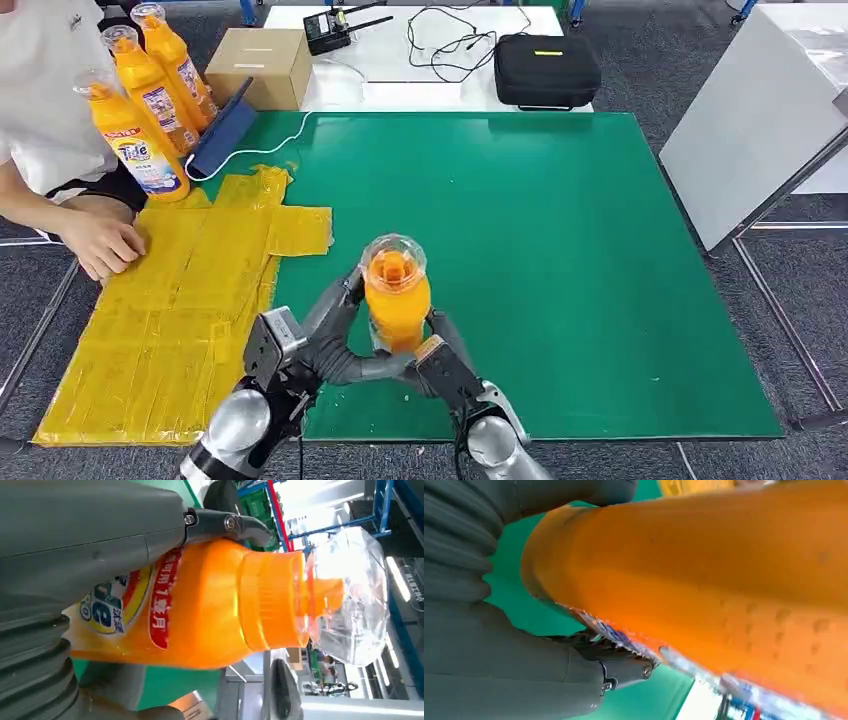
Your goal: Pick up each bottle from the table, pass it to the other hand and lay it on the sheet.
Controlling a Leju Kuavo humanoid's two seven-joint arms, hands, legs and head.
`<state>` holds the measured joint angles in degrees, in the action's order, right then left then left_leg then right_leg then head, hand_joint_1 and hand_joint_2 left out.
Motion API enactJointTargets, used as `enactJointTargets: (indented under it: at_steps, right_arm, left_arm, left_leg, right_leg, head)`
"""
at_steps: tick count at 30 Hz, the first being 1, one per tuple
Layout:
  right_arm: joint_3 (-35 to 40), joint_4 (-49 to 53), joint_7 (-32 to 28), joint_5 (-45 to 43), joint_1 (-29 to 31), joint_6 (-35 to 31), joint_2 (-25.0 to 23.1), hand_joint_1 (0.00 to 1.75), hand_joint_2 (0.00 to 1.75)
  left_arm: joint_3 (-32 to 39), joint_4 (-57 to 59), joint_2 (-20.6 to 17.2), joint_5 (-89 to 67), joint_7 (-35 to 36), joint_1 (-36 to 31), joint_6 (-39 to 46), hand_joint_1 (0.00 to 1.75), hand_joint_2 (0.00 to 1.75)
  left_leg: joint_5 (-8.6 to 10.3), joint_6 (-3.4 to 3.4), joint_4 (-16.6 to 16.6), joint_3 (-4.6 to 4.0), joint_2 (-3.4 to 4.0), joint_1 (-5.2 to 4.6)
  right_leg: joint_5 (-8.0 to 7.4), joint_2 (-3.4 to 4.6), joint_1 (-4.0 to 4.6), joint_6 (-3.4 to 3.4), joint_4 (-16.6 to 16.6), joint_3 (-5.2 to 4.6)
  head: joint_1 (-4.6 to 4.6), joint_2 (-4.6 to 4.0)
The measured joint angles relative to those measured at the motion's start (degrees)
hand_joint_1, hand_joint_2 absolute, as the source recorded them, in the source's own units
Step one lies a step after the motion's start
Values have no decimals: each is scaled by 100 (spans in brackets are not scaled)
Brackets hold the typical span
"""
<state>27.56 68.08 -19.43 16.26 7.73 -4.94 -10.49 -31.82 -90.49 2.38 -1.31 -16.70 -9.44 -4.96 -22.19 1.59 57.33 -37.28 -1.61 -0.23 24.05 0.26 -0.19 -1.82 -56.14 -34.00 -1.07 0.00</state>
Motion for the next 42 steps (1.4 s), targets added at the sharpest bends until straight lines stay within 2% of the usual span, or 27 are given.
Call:
enactJointTargets:
  at_steps: [10, 15, 16, 17, 18, 38, 39, 40, 42]
  right_arm:
    - [111, -92, -11, -2, 63, 4, -2, 175, 175]
    - [407, 35, -87, 175, 88, -26, 39, 175, 175]
    - [480, 89, -85, 223, 91, -53, 61, 175, 175]
    - [540, 140, -79, 267, 92, -92, 83, 175, 175]
    - [596, 186, -59, 319, 94, -140, 107, 175, 175]
    - [935, 260, -42, 374, 168, -356, 254, 175, 175]
    - [938, 260, -50, 376, 168, -376, 254, 138, 175]
    - [940, 260, -59, 383, 168, -404, 256, 0, 175]
    - [942, 260, -79, 393, 167, -442, 260, 0, 175]
  left_arm:
    - [13, 28, 0, 18, -18, -11, 18, 0, 175]
    - [50, 42, -4, 13, -83, -30, 192, 0, 175]
    - [68, 50, -9, 9, -85, -33, 205, 30, 175]
    - [79, 55, -11, 2, -107, -32, 234, 152, 175]
    - [85, 59, -11, -2, -122, -32, 258, 175, 175]
    - [162, 90, -15, -44, -286, -25, 553, 175, 175]
    - [164, 90, -15, -37, -291, -25, 555, 175, 175]
    - [166, 90, -15, -35, -297, -25, 560, 175, 175]
    - [175, 90, -15, 2, -317, -25, 588, 175, 175]
  left_leg:
    - [0, 0, 0, -1, 0, -1]
    - [0, 0, 0, 0, -1, 0]
    - [0, 0, 0, 0, -1, 0]
    - [0, 0, 0, 0, -1, 0]
    - [0, 0, 0, 0, -1, 0]
    - [0, 0, 0, -1, -1, -1]
    - [0, 0, 0, -1, -1, -1]
    - [0, 0, 0, -1, -1, -1]
    - [0, 0, 0, -1, -1, -1]
  right_leg:
    - [0, 0, -1, 0, 0, 0]
    - [0, 0, 0, 0, 0, 0]
    - [0, 0, 0, 0, 0, 1]
    - [0, 0, 0, 0, 0, 0]
    - [0, 0, 0, 0, -1, 1]
    - [0, 0, 0, 0, 0, 1]
    - [0, 0, 0, 0, 0, 1]
    - [0, 0, -1, 0, 0, 2]
    - [0, 0, -1, 0, 0, 2]
  head:
    - [2, 0]
    - [2, 0]
    - [0, 0]
    - [2, 0]
    - [2, 0]
    - [2, 0]
    - [2, 0]
    - [2, 0]
    - [2, 0]
